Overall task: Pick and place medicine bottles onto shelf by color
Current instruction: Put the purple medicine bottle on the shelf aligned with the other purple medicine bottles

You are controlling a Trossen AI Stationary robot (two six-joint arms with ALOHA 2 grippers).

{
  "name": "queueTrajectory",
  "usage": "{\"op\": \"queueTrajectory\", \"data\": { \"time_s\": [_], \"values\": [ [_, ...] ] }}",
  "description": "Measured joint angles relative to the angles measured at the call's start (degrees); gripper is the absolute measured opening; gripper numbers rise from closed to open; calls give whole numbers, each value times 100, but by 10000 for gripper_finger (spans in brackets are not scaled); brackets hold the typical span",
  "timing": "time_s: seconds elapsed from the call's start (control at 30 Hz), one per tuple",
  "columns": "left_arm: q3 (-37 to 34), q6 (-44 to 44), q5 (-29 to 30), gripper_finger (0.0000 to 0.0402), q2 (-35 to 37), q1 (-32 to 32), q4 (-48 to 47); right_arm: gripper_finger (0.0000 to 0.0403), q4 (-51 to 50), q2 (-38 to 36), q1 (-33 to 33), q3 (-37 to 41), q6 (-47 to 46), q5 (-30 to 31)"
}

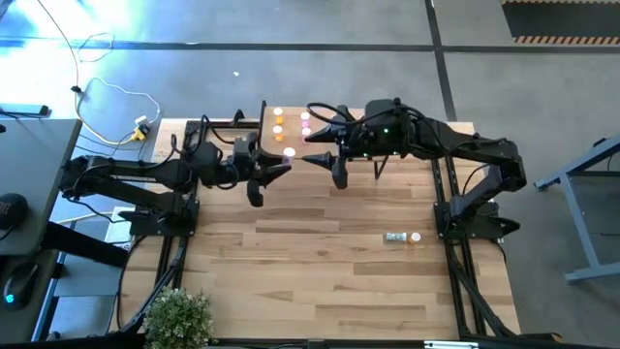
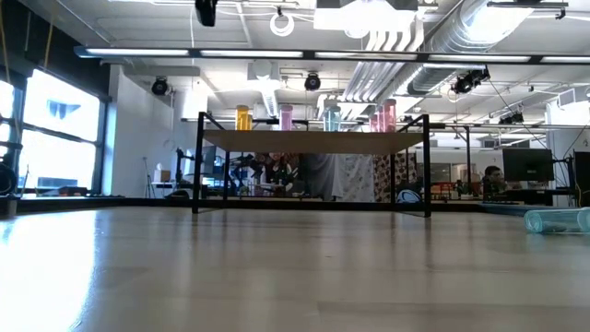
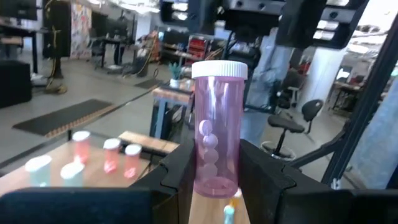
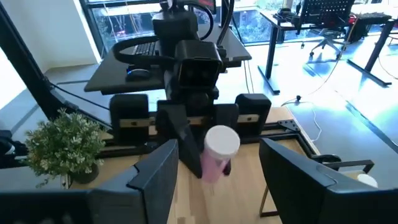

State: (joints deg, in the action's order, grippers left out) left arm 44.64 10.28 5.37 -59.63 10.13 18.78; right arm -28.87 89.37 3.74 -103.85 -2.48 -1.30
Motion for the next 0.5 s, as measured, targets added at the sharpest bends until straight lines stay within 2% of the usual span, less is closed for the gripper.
{"op": "queueTrajectory", "data": {
  "time_s": [0.27, 0.5],
  "values": [
    [-2, 3, 29, 97, -417, -202, 661, 216, 194, 252, -5, 0, -138, -95],
    [-2, 44, 153, 97, -553, -236, 743, 216, 121, 350, -5, 4, -361, -352]
  ]
}}
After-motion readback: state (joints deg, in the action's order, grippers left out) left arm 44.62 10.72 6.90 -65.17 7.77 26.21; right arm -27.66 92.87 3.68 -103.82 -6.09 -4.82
